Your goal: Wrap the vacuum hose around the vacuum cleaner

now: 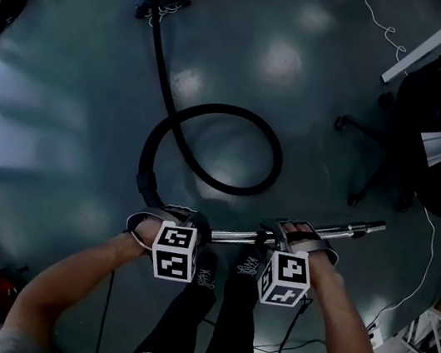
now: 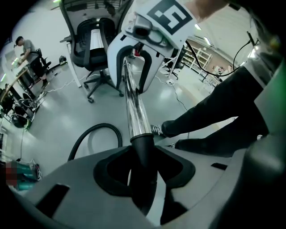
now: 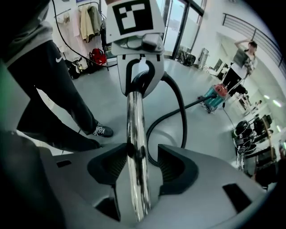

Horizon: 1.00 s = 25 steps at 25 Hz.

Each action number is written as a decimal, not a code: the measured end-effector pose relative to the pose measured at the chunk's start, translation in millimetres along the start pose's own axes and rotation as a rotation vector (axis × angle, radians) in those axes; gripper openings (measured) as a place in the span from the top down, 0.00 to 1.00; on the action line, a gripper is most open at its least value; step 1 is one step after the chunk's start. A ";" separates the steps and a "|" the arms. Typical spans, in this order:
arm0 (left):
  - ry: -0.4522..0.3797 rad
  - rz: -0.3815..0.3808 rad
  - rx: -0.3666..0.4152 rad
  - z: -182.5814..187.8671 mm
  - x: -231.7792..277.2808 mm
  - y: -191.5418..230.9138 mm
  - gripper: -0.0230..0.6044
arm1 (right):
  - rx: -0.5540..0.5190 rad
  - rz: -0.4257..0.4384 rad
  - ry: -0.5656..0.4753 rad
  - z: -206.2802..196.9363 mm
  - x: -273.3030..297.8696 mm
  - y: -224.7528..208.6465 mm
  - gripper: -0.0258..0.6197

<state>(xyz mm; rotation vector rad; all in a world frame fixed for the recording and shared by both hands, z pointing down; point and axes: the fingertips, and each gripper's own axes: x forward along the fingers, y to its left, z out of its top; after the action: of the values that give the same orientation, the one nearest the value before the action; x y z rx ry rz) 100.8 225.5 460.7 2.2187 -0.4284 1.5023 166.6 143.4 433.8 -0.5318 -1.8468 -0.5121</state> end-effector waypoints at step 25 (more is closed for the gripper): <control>-0.027 0.014 -0.376 -26.6 42.7 49.0 0.78 | 1.794 0.489 -0.559 4.4 154.7 -12.9 0.41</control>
<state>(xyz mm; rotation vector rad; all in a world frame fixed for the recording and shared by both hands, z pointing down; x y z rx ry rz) 71.9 195.9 517.5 1.9442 -0.6756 1.2768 108.5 153.1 577.5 0.1971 -1.7894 1.6626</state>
